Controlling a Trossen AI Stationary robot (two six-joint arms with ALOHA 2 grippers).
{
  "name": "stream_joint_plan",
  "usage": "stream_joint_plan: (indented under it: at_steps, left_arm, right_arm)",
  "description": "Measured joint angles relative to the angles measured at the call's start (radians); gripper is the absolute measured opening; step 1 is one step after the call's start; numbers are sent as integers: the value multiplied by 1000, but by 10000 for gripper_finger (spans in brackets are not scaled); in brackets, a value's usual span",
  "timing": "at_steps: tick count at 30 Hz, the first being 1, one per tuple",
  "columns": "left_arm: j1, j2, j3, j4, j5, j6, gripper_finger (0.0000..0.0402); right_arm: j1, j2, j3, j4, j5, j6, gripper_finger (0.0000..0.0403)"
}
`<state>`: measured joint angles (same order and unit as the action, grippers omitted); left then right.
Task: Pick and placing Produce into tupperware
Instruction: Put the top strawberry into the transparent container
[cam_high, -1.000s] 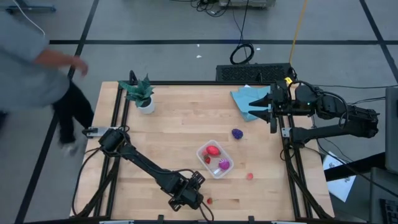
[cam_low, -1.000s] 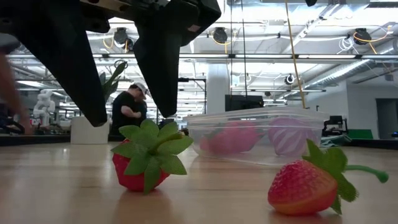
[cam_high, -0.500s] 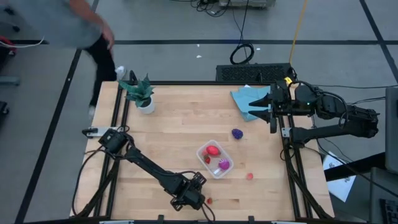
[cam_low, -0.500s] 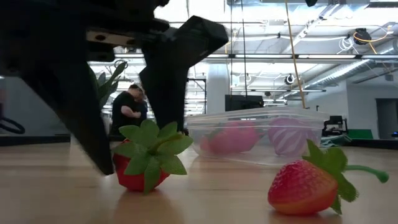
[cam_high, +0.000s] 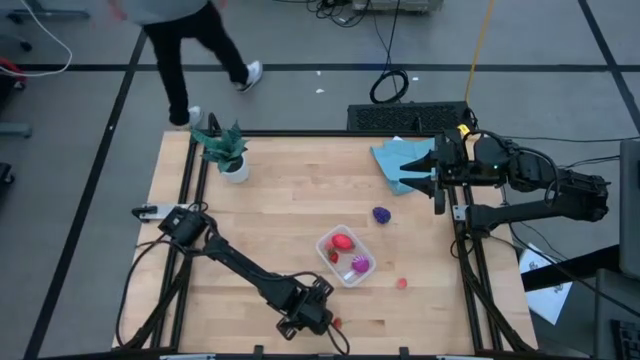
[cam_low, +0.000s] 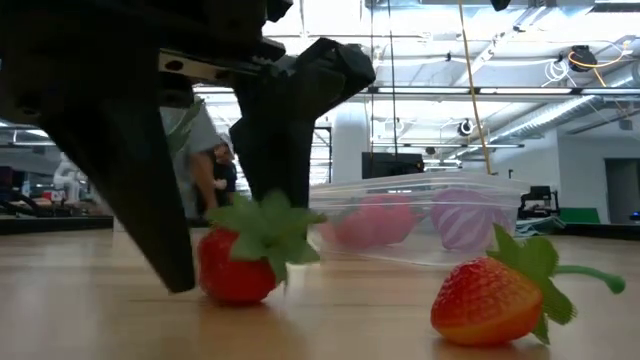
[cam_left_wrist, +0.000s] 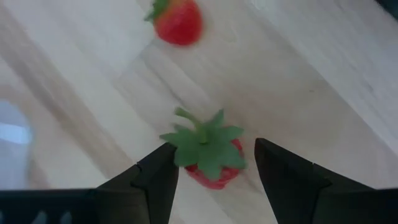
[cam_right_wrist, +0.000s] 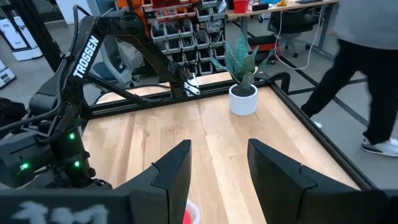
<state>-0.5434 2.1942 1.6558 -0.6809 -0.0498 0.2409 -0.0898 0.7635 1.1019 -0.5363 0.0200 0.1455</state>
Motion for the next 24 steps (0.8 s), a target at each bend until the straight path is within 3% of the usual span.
stream_joint_plan:
  at_steps: [18, 24]
  left_arm:
    - [6, 20, 1, 5, 5, -41, 213]
    - [6, 20, 1, 4, 8, -45, 165]
  right_arm:
    - [0, 0, 0, 0, 0, 0, 151]
    - [0, 0, 0, 0, 0, 0, 151]
